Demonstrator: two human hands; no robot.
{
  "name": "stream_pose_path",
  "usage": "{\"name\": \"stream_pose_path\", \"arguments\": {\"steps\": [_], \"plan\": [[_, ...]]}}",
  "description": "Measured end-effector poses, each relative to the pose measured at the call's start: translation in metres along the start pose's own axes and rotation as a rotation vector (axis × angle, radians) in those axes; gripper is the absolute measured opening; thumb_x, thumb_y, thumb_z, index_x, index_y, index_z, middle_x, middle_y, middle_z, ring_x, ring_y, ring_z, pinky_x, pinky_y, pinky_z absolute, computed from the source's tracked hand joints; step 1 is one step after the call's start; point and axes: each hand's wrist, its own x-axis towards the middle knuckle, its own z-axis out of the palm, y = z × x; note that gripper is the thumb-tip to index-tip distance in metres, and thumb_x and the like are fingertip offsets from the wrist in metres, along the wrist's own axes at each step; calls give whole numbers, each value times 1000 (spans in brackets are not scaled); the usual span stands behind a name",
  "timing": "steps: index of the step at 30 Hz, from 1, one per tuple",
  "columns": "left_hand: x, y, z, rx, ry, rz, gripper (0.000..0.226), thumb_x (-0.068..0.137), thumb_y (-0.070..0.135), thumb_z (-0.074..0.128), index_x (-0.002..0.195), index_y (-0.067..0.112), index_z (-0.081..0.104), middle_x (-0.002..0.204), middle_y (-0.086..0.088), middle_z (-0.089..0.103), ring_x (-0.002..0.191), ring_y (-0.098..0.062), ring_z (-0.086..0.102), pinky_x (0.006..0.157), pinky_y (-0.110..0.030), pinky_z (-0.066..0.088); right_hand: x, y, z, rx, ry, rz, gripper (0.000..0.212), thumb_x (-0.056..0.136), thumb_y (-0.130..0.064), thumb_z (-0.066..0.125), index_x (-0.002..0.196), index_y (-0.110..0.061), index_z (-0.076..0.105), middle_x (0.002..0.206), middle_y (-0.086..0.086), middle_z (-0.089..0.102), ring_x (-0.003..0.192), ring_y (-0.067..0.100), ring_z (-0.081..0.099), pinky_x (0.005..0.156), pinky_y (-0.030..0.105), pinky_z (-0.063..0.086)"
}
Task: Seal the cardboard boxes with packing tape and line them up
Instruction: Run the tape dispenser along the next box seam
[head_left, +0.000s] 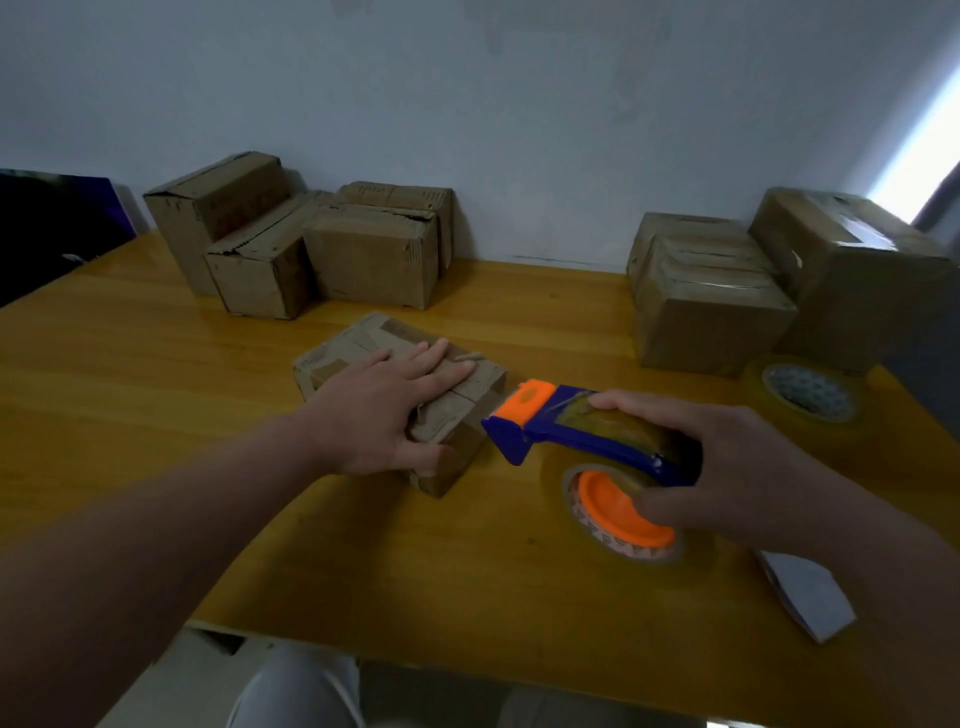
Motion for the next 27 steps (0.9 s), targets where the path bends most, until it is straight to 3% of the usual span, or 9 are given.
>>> {"name": "stream_pose_path", "arguments": {"steps": [6, 13, 16, 20, 24, 27], "plan": [[1, 0, 0, 0, -28, -2, 81, 66, 82, 19, 132, 60, -22, 160, -4, -11, 147, -19, -3, 116, -40, 2, 0, 0, -1, -16, -44, 2, 76, 71, -20, 76, 119, -66, 39, 81, 1, 64, 52, 6, 50, 50, 19, 42], [3, -2, -1, -8, -41, 2, 79, 66, 79, 19, 134, 61, -19, 160, -3, -11, 147, -20, -4, 116, -41, 1, -10, 2, -11, 5, -52, 17, 72, 72, -23, 78, 113, -70, 44, 98, 3, 67, 71, 22, 63, 59, 34, 53], [2, 0, -1, -4, -52, 3, 79, 65, 78, 17, 134, 60, -18, 160, -3, -12, 147, -20, -5, 117, -44, 1, -8, 2, -8, 3, -69, 43, 66, 74, -21, 76, 116, -63, 47, 78, 0, 65, 53, 9, 53, 49, 20, 43], [-1, 4, -2, -14, -43, 6, 78, 65, 73, 16, 135, 57, -16, 160, 0, -11, 147, -20, -4, 117, -44, 1, 16, -8, 7, -92, -149, 83, 66, 75, -28, 73, 132, -48, 47, 66, -7, 57, 50, 3, 48, 48, 16, 37], [-2, 8, -4, -88, -40, 3, 82, 64, 71, 20, 138, 52, -11, 160, -2, -9, 147, -18, -2, 117, -42, 0, 45, -27, 12, -176, -199, 97, 65, 75, -33, 72, 134, -46, 47, 76, -7, 55, 54, 8, 45, 48, 19, 36], [-1, 9, -3, -116, -31, -2, 85, 64, 69, 21, 140, 50, -10, 160, -2, -8, 147, -18, -1, 119, -44, 3, 59, -36, 5, -202, -236, 114, 63, 74, -32, 72, 132, -46, 50, 104, -7, 52, 66, 5, 43, 55, 19, 36]]}}
